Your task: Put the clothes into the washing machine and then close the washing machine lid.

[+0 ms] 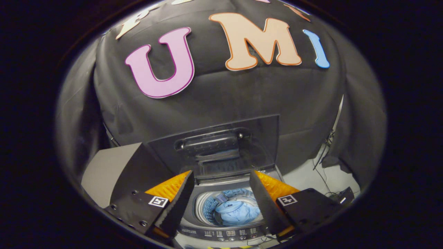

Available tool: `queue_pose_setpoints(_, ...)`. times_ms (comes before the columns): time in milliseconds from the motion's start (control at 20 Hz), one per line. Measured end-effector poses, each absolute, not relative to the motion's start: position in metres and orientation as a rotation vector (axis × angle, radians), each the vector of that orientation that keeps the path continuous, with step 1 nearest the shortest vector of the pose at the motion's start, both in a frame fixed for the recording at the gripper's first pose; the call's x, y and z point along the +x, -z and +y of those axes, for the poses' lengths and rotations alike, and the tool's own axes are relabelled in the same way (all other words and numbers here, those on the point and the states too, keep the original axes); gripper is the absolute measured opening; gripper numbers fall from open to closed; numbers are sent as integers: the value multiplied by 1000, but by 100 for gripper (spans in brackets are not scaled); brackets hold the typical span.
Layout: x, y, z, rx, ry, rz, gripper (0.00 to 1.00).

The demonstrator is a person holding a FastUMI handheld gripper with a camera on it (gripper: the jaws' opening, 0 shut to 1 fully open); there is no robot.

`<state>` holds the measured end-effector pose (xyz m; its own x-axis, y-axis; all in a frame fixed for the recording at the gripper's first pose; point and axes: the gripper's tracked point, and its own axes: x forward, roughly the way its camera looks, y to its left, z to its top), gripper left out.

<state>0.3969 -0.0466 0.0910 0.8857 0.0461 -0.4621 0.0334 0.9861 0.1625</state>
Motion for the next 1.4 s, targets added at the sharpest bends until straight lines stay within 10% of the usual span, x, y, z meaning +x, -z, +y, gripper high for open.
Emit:
queue_pose_setpoints(850, 506, -227, -17, 120, -8, 79, 98)
queue_pose_setpoints(1400, 577, -149, 7, 78, 9, 81, 98)
